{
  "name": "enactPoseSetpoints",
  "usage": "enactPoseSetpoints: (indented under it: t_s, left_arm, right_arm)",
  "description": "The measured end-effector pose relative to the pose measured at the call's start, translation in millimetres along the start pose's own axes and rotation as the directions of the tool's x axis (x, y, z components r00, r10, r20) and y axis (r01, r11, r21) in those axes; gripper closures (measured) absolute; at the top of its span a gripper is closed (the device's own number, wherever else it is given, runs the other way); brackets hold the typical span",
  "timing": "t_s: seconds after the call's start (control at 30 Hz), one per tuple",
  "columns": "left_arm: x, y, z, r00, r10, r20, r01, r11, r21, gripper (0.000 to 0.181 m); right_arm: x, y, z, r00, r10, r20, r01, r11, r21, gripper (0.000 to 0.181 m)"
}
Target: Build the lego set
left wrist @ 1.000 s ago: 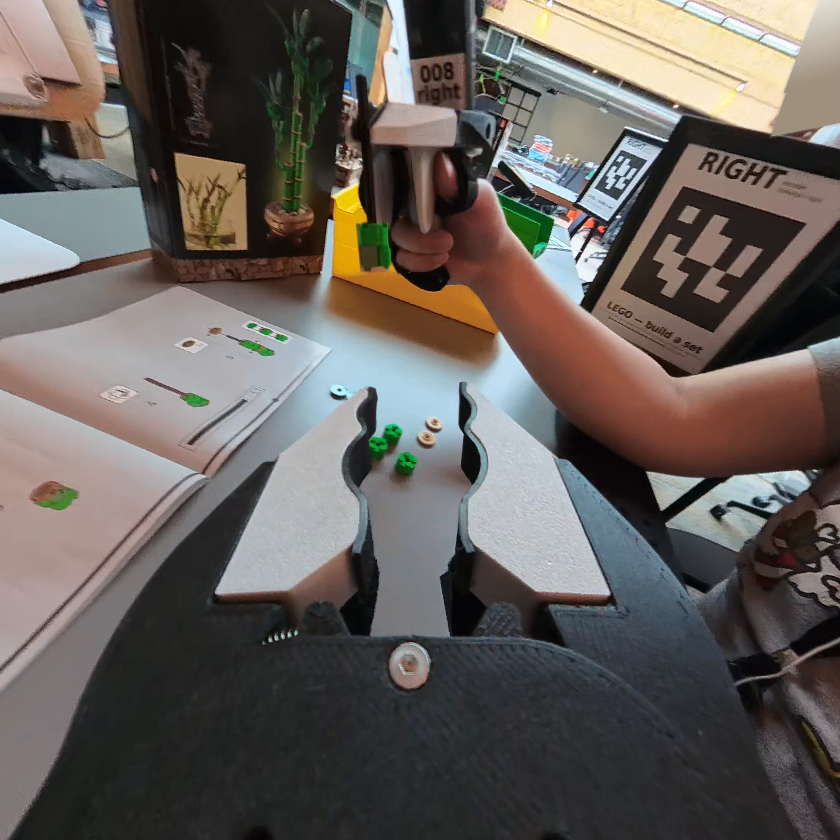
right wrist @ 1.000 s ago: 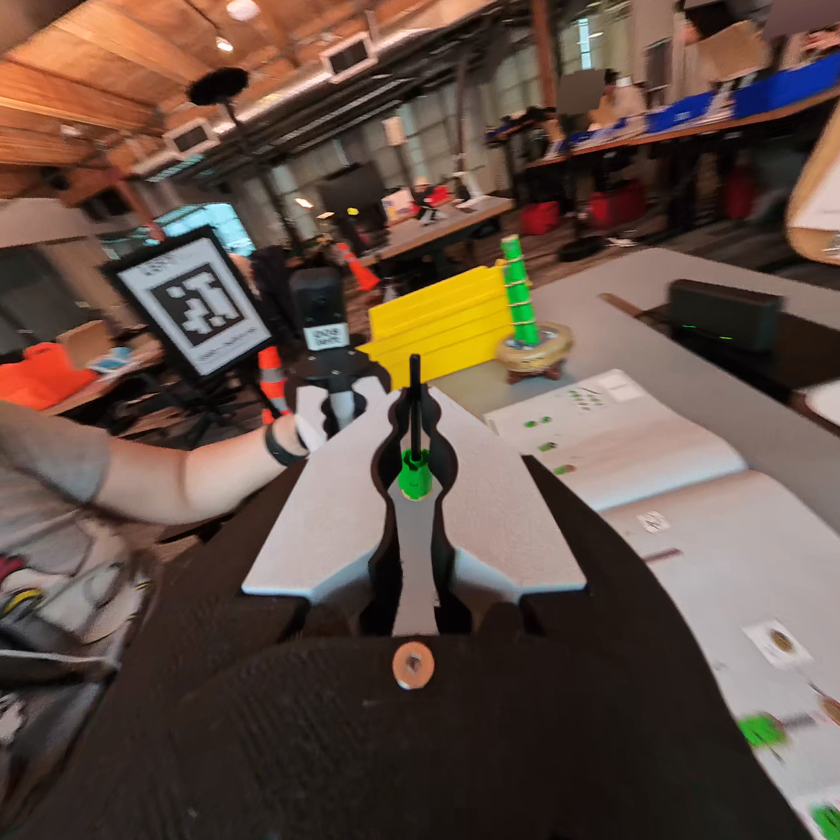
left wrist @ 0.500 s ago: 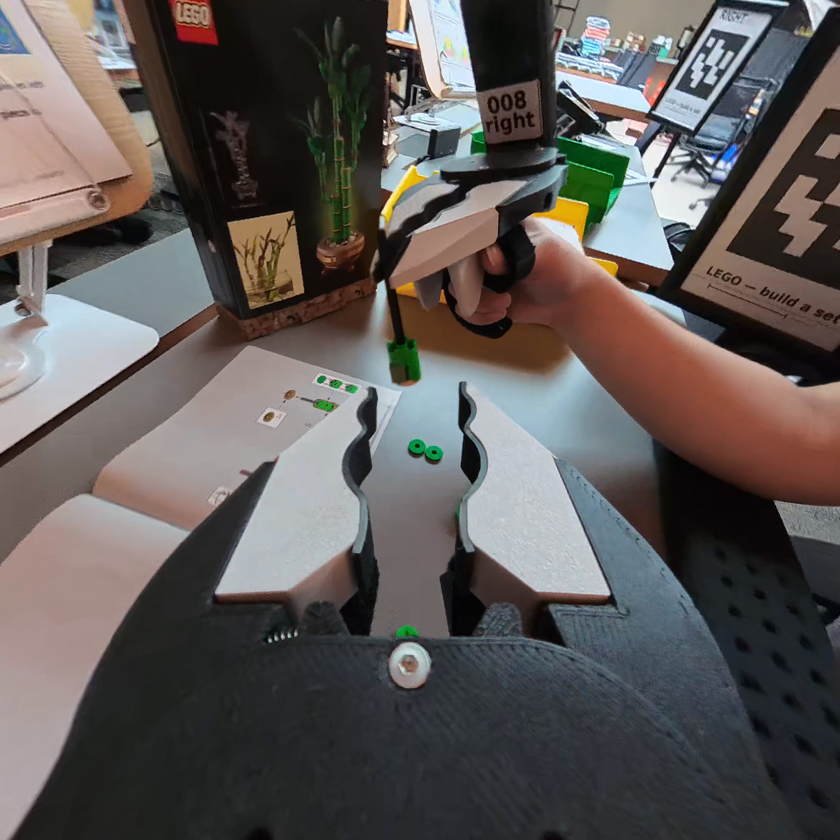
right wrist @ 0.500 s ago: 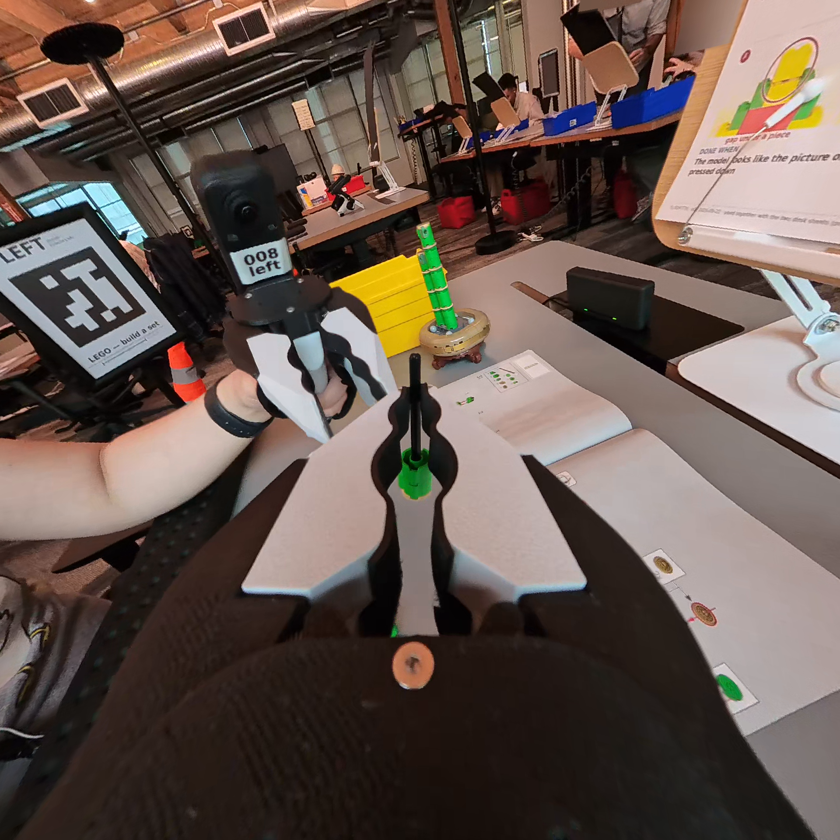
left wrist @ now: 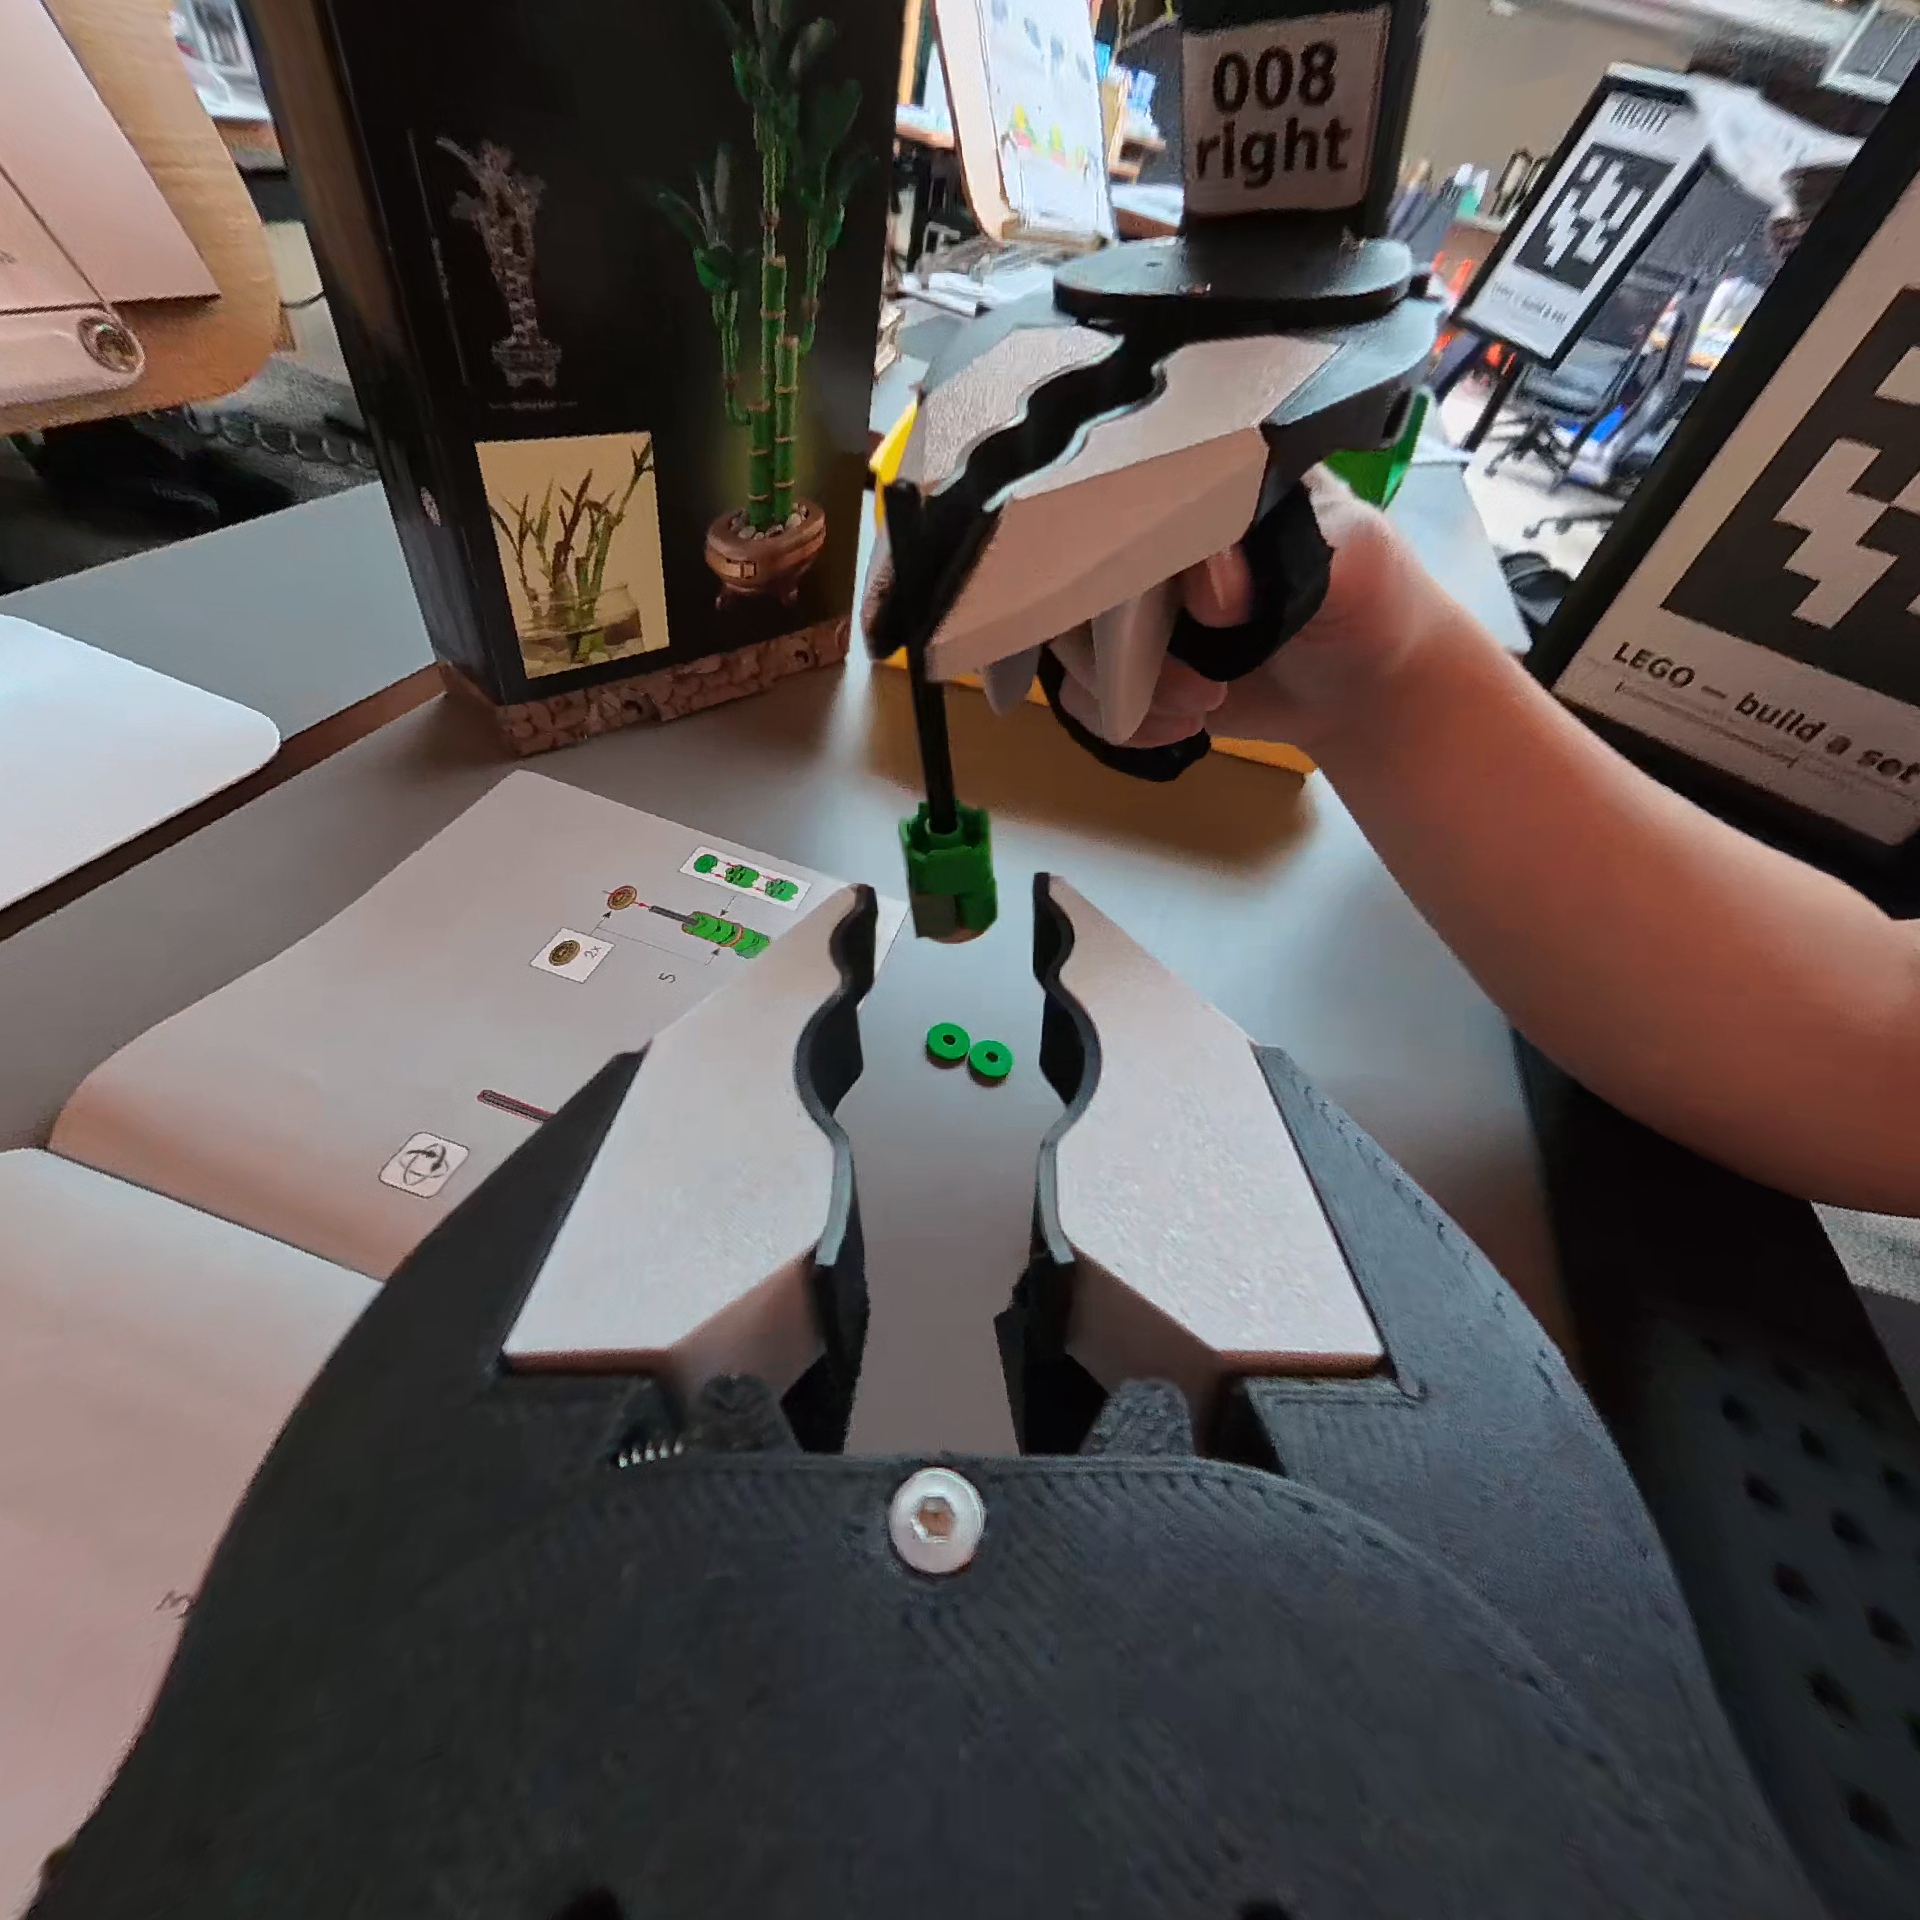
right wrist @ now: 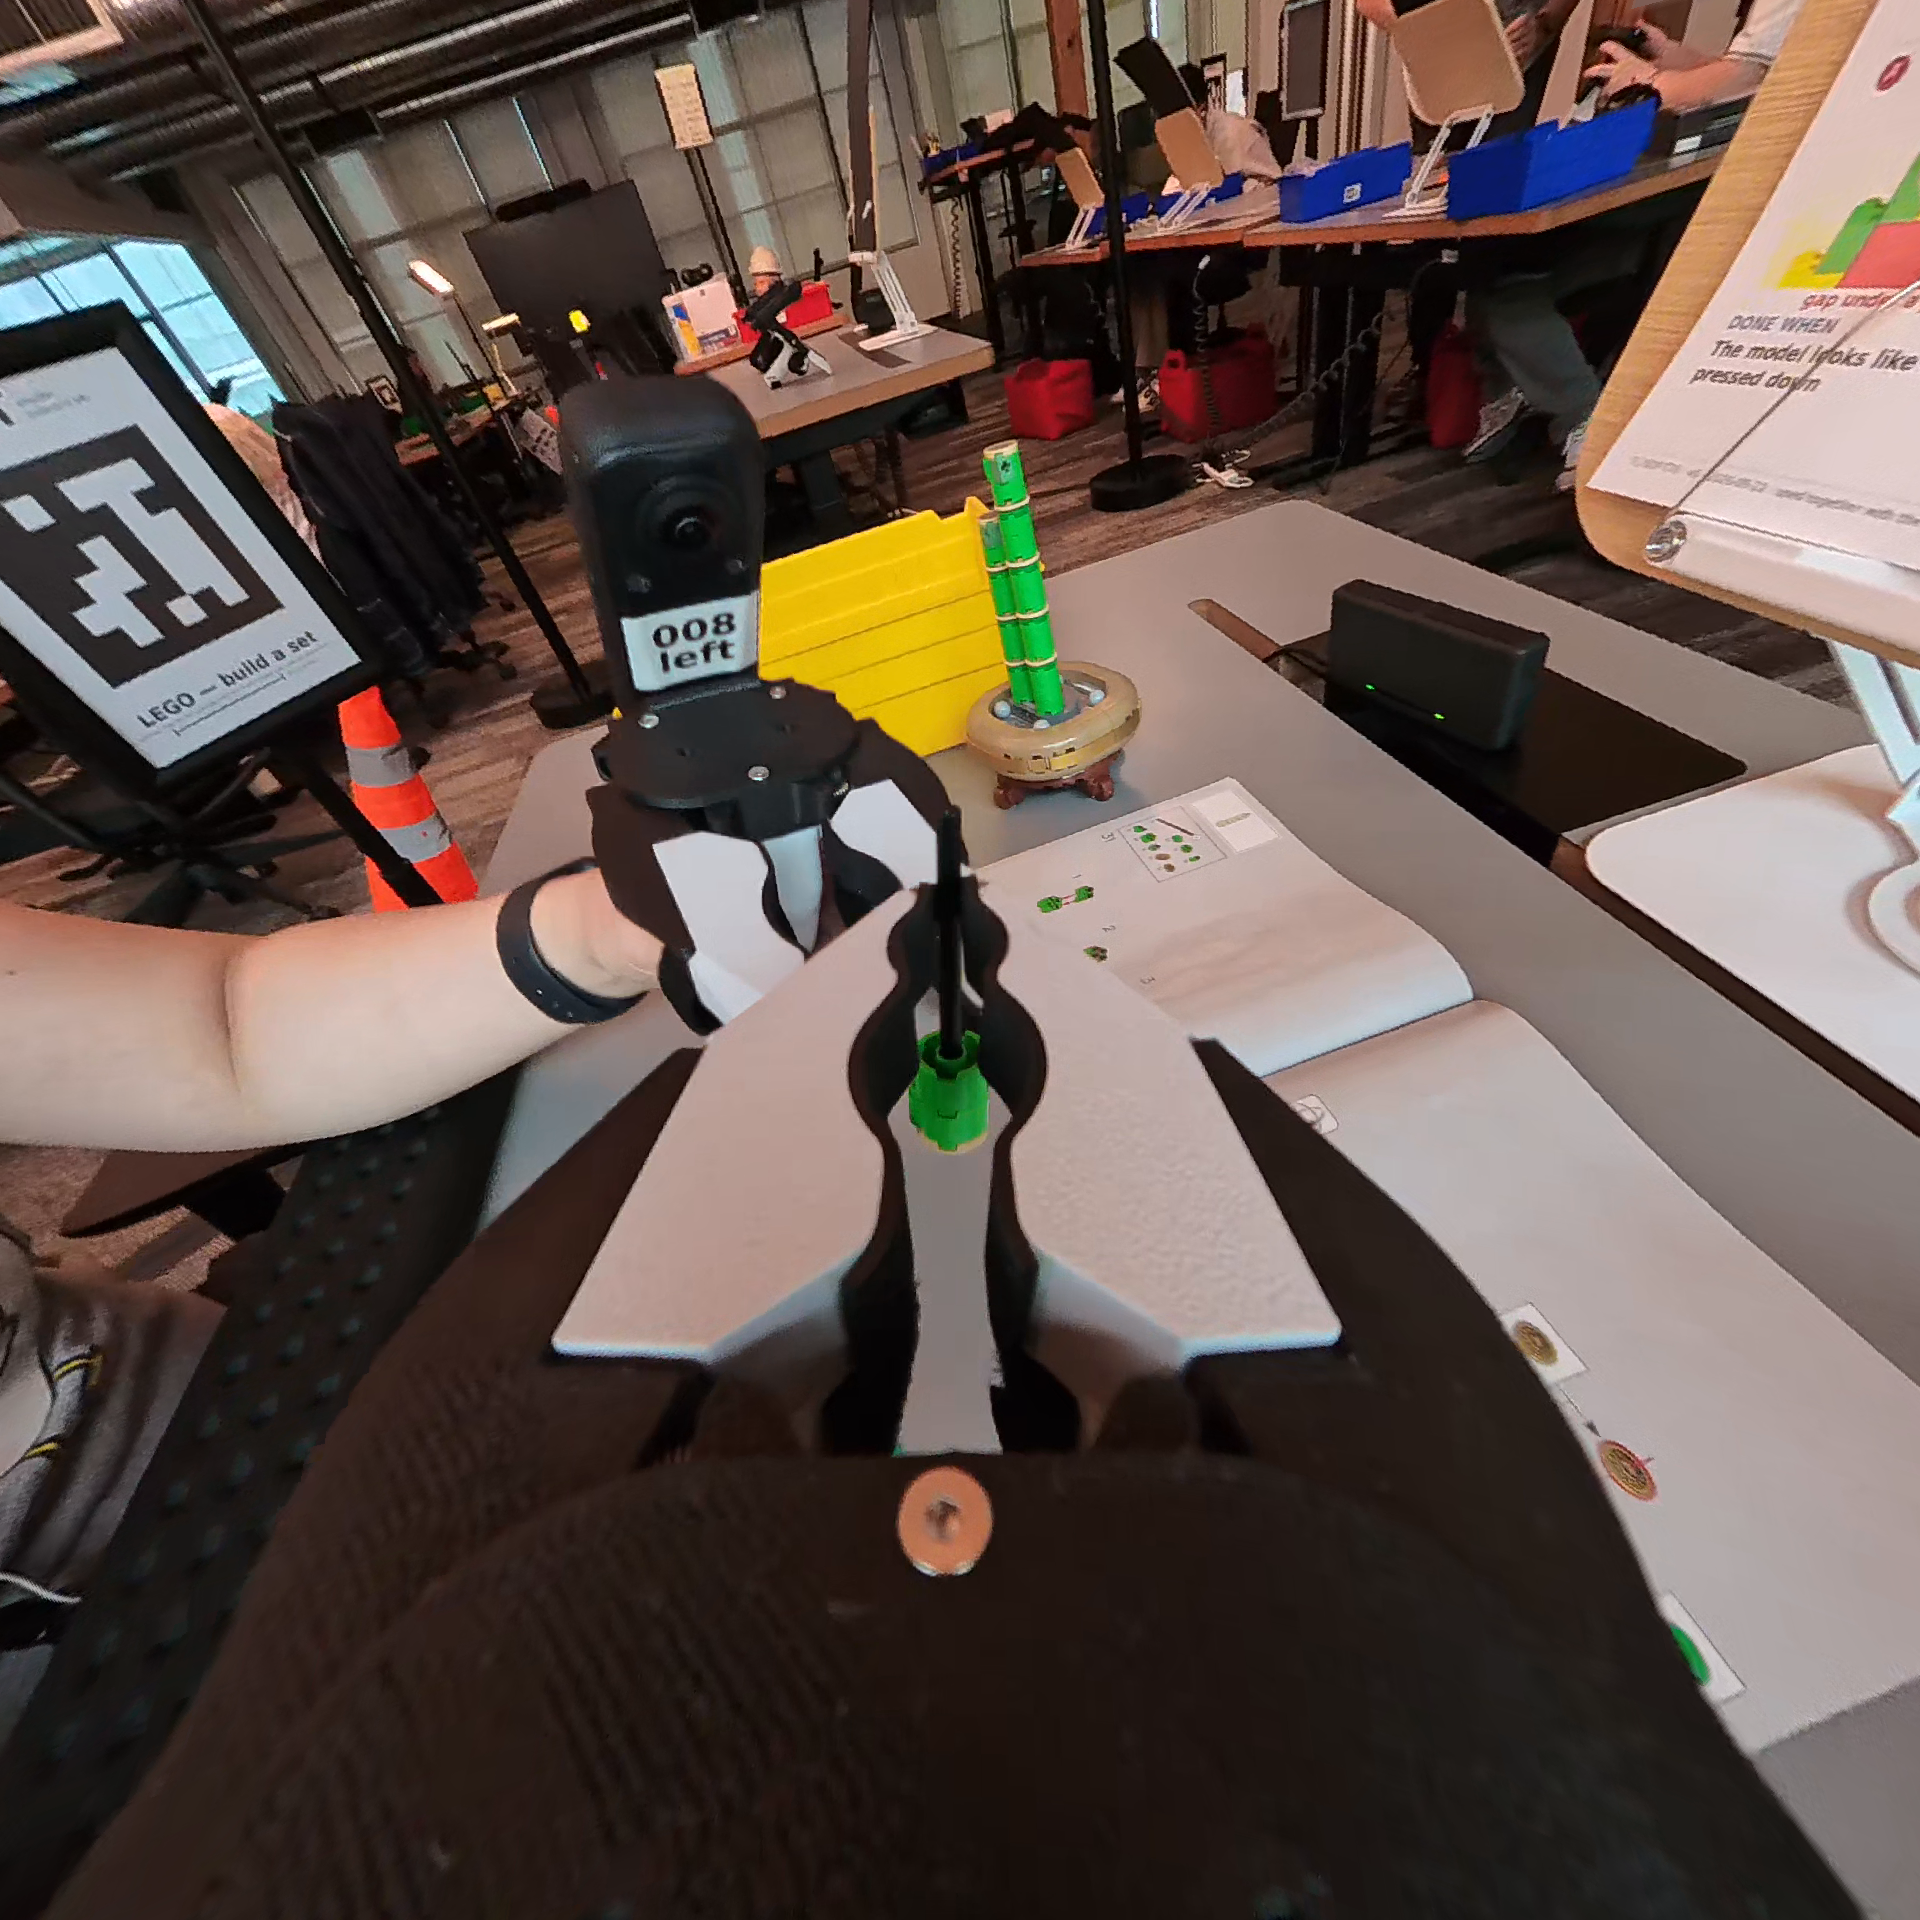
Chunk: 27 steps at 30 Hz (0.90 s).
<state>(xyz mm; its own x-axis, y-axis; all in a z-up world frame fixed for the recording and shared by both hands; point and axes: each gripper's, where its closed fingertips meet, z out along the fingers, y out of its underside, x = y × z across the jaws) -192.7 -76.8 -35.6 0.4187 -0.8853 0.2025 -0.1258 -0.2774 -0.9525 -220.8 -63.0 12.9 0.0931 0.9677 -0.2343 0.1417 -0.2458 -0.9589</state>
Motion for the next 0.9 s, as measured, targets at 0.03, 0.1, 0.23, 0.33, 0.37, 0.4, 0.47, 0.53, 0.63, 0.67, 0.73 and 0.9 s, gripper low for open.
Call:
enactPoseSetpoints:
  t_s: [0.03,0.1,0.23,0.33,0.37,0.4,0.47,0.53,0.63,0.67,0.73,0.9]
  left_arm:
    - [0.2,-1.0,-2.0,1.000,-0.007,-0.007,0.007,1.000,0.017,0.155]
    - [0.2,-2.2,-5.3,1.000,-0.014,-0.014,0.014,0.999,0.033,0.157]
    - [-0.5,6.6,-4.9,1.000,-0.011,-0.004,0.011,1.000,-0.015,0.161]
    - [-0.8,8.8,-2.2,1.000,-0.005,0.019,0.005,1.000,-0.013,0.165]
    - [-2.1,8.8,-1.5,0.999,-0.011,0.030,0.011,1.000,-0.008,0.166]
    - [-3.1,8.4,-1.2,0.999,-0.014,0.040,0.014,1.000,0.002,0.166]
    - [-2.0,9.1,-0.1,0.999,-0.019,0.036,0.019,1.000,0.009,0.166]
    - [-2.0,12.1,-0.1,0.999,-0.031,0.027,0.031,1.000,-0.004,0.166]
    - [-3.5,11.9,-2.2,0.999,-0.038,0.022,0.038,0.999,0.010,0.166]
    - [-3.3,11.4,-2.5,0.999,-0.046,0.016,0.045,0.999,0.014,0.165]
    - [-4.9,9.8,-2.9,0.998,-0.056,0.020,0.055,0.998,0.028,0.156]
    - [-4.0,8.5,-3.7,0.999,-0.037,0.021,0.037,0.999,0.035,0.165]
  right_arm:
    - [0.0,-0.2,1.1,1.000,0.011,0.007,-0.011,1.000,0.006,0.179]
    - [-0.5,1.0,3.8,0.999,0.030,0.024,-0.030,0.999,0.010,0.178]
    - [-3.6,-0.6,7.6,0.998,0.045,0.046,-0.046,0.999,0.026,0.178]
    - [-2.8,-0.2,8.5,0.999,0.036,0.028,-0.036,0.999,0.015,0.178]
    - [-2.6,0.0,8.6,0.999,0.036,0.024,-0.036,0.999,0.013,0.178]
    - [-1.9,-0.4,8.5,0.999,0.038,0.018,-0.038,0.999,0.016,0.178]
    - [-1.9,0.9,8.8,0.999,0.046,0.022,-0.047,0.999,0.011,0.178]
    - [-0.4,3.9,8.7,0.999,0.047,0.019,-0.047,0.999,-0.001,0.178]
    - [1.0,3.2,8.5,0.998,0.063,0.024,-0.063,0.998,0.011,0.178]
    - [1.1,3.7,8.6,0.998,0.065,0.026,-0.065,0.998,0.009,0.178]
    - [1.7,4.6,9.4,0.998,0.062,0.022,-0.062,0.998,0.004,0.178]
    - [-1.4,2.7,11.9,0.997,0.064,0.038,-0.065,0.998,0.012,0.178]
